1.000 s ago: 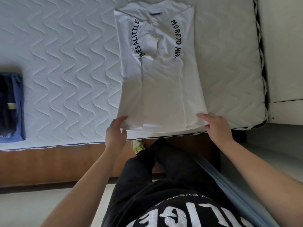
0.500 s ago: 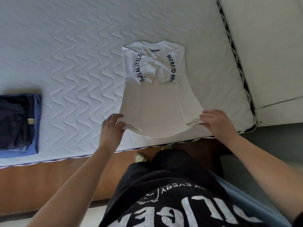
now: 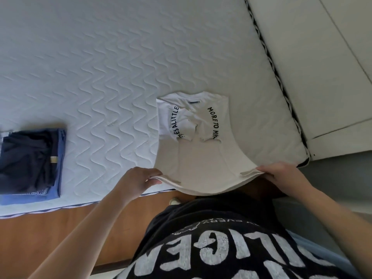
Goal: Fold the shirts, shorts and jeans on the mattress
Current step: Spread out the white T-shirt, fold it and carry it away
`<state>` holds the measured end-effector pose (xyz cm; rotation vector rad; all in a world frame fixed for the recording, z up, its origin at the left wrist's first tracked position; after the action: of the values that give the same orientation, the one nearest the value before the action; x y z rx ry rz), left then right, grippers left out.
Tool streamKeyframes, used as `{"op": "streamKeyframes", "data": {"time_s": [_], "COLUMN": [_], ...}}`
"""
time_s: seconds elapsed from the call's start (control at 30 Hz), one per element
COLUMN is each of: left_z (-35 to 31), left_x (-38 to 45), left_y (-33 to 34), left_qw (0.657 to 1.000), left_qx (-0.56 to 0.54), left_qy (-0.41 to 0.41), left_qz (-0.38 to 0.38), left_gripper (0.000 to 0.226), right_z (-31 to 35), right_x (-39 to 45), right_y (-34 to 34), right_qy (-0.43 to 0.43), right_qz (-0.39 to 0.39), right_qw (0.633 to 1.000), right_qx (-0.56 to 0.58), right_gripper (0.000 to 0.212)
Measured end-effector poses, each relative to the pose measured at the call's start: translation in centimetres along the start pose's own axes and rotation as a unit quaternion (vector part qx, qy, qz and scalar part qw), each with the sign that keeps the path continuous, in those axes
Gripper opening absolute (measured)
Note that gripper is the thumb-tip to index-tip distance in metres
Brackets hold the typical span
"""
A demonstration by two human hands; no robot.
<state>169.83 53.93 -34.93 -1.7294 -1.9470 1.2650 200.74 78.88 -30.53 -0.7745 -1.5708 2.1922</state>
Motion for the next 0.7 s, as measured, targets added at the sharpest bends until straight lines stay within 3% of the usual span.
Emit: {"op": "streamKeyframes", "data": {"time_s": [0.2,0.37,0.6,0.7], "left_z": [-0.4,-0.3,-0.1,-0.1], "left_x": [1.9,5.3,12.2,15.8], "left_y": [-0.6,-2.4,-5.2,-6.5], "left_qw": [1.0,0.998,0.993,0.99], "left_qx": [0.011,0.028,0.051,0.073], "left_qy": [-0.013,-0.03,-0.05,-0.046], "left_qz": [0.021,0.042,0.089,0.112], "left_gripper": [0.028,0.024,0.028,0.027], "right_z": [-1.2,-0.7,-3.5,-4.0], "right_x": [2.1,6.3,13.2,16.2], "right_y": [1.1,-0.3,-0.1,0.0], "right_qy": [0.049,-0.013,-0.03,-0.058], "right_qz": [0.04,0.054,0.155,0.217], "right_qw": [0.998,0.998,0.98,0.968], "right_qx": [0.02,0.039,0.124,0.109], "right_gripper": [0.028,0.021,0.031,0.029]}}
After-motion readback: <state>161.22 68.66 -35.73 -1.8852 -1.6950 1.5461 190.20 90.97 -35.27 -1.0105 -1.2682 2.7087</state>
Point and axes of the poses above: each hand's wrist, its own x-axis towards the middle knuckle, its own y-axis out of the palm, z = x × y, the point moved 10 cm from there along x, towards the middle knuckle, and after that the axes turned 6 degrees about -x, right-handed, at the moved point
